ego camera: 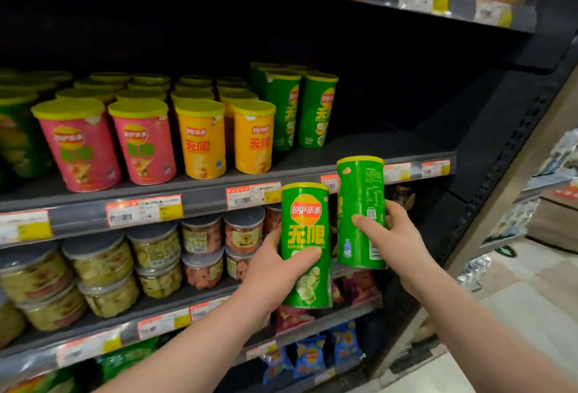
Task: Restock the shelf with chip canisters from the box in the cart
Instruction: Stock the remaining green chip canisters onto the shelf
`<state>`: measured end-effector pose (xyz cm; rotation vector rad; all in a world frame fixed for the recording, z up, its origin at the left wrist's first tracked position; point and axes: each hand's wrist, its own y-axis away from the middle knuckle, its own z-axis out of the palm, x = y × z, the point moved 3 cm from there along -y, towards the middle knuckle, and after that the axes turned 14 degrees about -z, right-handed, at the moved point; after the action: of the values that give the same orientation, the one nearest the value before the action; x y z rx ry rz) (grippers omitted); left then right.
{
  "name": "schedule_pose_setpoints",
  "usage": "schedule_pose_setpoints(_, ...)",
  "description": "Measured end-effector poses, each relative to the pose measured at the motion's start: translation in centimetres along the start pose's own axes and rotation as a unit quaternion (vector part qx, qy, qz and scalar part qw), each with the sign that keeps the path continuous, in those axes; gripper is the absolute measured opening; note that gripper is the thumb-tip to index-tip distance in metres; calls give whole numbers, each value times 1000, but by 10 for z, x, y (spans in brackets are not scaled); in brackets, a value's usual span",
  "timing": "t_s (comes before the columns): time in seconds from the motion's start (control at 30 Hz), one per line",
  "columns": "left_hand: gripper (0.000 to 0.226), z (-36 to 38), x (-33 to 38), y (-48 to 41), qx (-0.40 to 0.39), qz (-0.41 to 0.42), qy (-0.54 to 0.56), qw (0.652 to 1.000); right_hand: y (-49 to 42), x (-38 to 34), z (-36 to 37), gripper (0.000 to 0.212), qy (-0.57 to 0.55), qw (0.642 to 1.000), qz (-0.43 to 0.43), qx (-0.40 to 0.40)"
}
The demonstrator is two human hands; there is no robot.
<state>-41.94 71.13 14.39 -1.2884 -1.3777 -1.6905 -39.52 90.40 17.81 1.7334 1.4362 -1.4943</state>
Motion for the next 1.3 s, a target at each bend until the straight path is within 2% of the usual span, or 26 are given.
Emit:
schedule_pose_setpoints(0.1, 56, -1, 9, -5, 23, -4, 14, 1000, -39, -13, 4, 37, -15, 999, -41, -21)
schedule_pose_setpoints(0.27, 40, -8, 25, -14, 77, 16, 49, 996, -97, -33, 21, 58, -45, 992, -101, -52)
schedule_pose_setpoints(0.43, 31, -15, 31, -14, 121, 25, 75, 989, -138, -45, 43, 58, -62, 985, -141, -78)
schedule_pose_setpoints(0.63, 44, -22, 35, -8, 165, 30, 136, 976, -173, -45, 73, 72, -73, 979, -166, -94)
schedule_pose_setpoints(0.73, 45, -22, 35, -6, 174, 27, 146, 973, -179, -38, 85, 76, -97, 976, -148, -124)
schedule_pose_setpoints(0.8, 37, -21, 34, -6, 176, 21, 151, 972, -179, -31, 90, 74, -115, 974, -134, -144)
schedule_pose_setpoints(0.87, 32, -21, 33, -5, 182, 20, 155, 971, -179, -28, 90, 62, -131, 971, -126, -158)
schedule_pose_setpoints(0.93, 34, -21, 32, -4, 189, 19, 157, 969, -183, -29, 87, 46, -144, 965, -122, -185)
schedule_pose_setpoints(1.0, 35, -22, 31, -4, 195, 17, 156, 968, -184, -29, 85, 41, -129, 960, -122, -217)
schedule_pose_setpoints(1.07, 33, -20, 31, -4, 194, 17, 153, 969, -183, -29, 84, 56, -82, 963, -133, -221)
schedule_pose_setpoints(1.17, 31, -16, 32, -4, 191, 19, 146, 970, -179, -31, 82, 81, -4, 974, -143, -177)
schedule_pose_setpoints(1.23, 33, -15, 32, -3, 193, 21, 141, 971, -177, -32, 80, 83, -5, 977, -142, -159)
schedule_pose_setpoints(1.3, 32, -15, 32, -2, 191, 22, 141, 971, -178, -33, 79, 78, -32, 975, -132, -177)
